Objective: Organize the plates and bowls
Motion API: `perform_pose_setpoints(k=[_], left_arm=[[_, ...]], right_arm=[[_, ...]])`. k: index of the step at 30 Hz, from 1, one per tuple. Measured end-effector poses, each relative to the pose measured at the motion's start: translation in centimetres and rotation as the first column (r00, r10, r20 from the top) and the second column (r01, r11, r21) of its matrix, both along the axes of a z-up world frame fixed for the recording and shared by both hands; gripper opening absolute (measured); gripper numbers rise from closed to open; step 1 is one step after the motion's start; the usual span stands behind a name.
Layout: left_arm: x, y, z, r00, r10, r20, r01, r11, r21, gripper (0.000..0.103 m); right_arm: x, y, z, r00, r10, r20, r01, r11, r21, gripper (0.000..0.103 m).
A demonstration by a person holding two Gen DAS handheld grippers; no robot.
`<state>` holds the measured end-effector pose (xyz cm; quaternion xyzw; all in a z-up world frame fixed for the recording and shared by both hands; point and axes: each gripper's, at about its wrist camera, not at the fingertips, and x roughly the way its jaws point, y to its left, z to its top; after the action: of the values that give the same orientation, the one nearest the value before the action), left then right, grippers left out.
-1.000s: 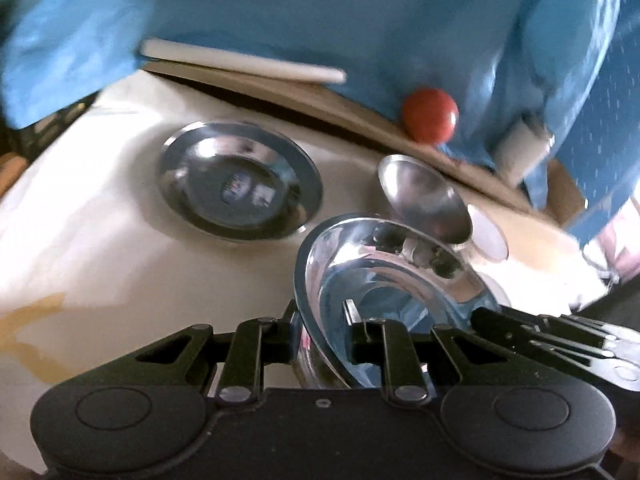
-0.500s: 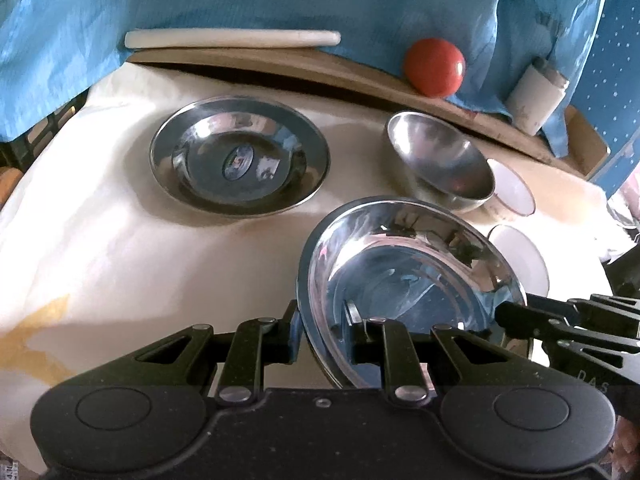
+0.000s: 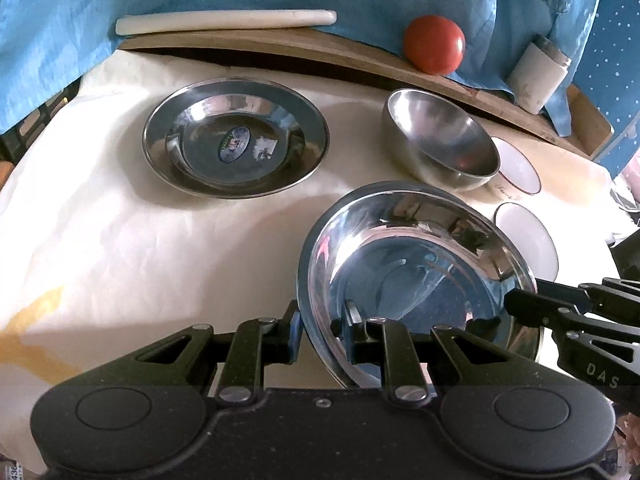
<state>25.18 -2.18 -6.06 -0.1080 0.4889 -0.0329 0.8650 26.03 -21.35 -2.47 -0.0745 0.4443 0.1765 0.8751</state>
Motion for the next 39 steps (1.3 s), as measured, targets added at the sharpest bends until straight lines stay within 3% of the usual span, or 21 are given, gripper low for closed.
perform_pose_setpoints(k=[6,18,23,29,32,39], left_arm=[[0.1,0.0,-0.1,1.000,0.001,-0.004,-0.001,1.000,-0.001,0.021],[0.2,0.3,0.2,1.000,0.006,0.015,-0.006,1.000,-0.011,0.025],[0.1,0.9,0.7,0.999,0.037,0.037,-0.036,0.999,-0.019,0.044],[0.1,2.7,1.3,0.990,0.119,0.072,-0.117,0.992,-0.038,0.073],[0.2,3.7,1.5,0.983,0.171,0.072,-0.169,0.985,-0.032,0.085],[0.6,6.3,1.7,0.968,0.242,0.067,-0.242,0.970,-0.013,0.090]], right_arm=[[0.0,0.3,0.0,1.000,0.006,0.011,-0.006,1.000,-0.018,0.023],[0.2,0.3,-0.3,1.000,-0.002,0.006,0.002,1.000,-0.010,0.036],[0.3,0.5,0.0,1.000,-0.002,0.028,0.003,1.000,-0.007,0.044],[0.8,0.8,0.6,0.998,-0.012,0.060,0.010,1.000,0.023,0.065],[1.3,1.2,0.8,0.997,-0.014,0.078,0.011,0.999,0.044,0.081],[2.7,3.0,1.2,0.994,-0.003,0.107,-0.007,0.995,0.096,0.094]])
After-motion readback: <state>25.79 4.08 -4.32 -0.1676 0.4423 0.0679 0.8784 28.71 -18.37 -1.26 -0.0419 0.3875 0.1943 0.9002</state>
